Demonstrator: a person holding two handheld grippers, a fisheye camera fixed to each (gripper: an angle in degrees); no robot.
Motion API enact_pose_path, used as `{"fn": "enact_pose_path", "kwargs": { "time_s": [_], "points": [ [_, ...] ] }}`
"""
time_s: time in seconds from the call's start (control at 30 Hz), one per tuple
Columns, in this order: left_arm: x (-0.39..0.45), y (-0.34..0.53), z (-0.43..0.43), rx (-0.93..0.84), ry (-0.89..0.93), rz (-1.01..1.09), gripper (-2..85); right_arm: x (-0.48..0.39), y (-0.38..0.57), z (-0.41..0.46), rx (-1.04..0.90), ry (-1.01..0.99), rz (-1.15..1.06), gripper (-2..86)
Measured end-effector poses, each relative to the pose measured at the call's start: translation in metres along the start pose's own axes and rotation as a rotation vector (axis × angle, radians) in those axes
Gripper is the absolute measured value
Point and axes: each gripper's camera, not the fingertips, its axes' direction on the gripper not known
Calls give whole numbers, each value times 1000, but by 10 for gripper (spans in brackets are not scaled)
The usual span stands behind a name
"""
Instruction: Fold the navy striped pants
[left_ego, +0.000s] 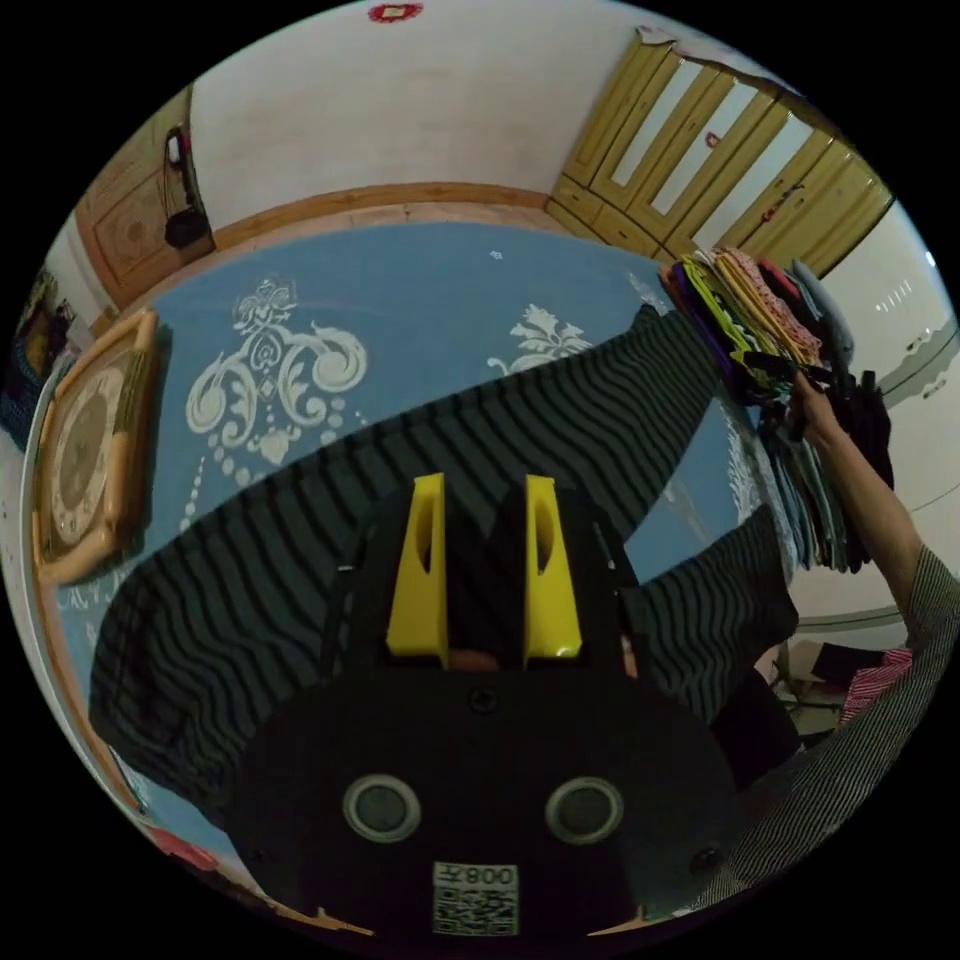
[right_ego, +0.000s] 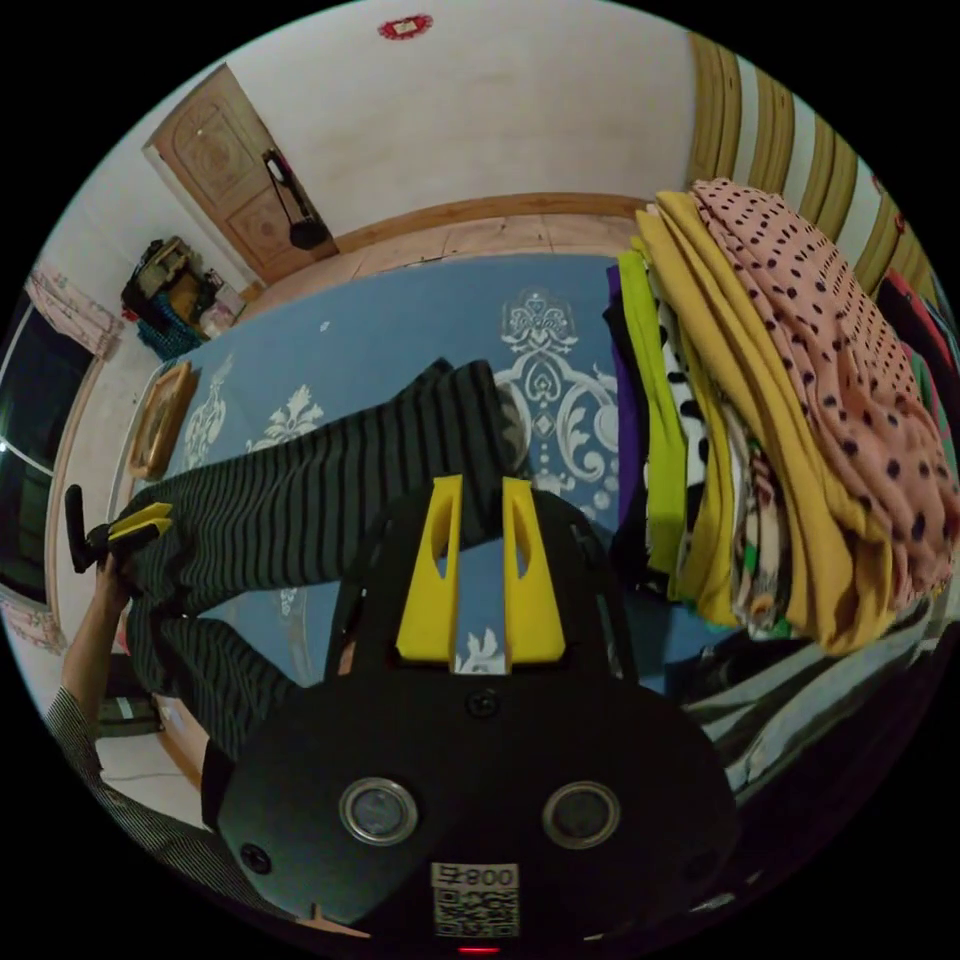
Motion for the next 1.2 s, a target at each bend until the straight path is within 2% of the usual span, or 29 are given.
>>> {"fn": "enact_pose_path", "kwargs": {
  "time_s": [0.23, 0.37, 0.5, 0.77, 0.9, 0.97, 1.1, 1.2],
  "points": [
    [-19, -30, 46, -164, -99, -31, 92, -4, -36, 23, -61, 28, -26, 83],
    [-21, -20, 49, -125, -113, -22, 28, -6, -38, 40, -143, 16, 2, 31],
    [-17, 0, 39, -70, -118, -1, 9, -17, -28, 27, -97, 27, -49, 17],
    [-20, 71, -37, 236, -10, -32, 0, -50, 35, -97, 286, -104, -232, 8],
    [-25, 100, -75, 393, 16, -45, 0, -74, 57, -145, 436, -98, -321, 6],
    [-25, 105, -79, 404, 13, -27, 0, -92, 62, -166, 495, -71, -387, 5],
    [-30, 108, -57, 358, 25, -21, 1, -109, 41, -155, 416, 102, -413, 5],
    [-39, 111, -23, 253, -15, -60, 5, -97, 3, -98, 213, 203, -335, 3]
  ]
}}
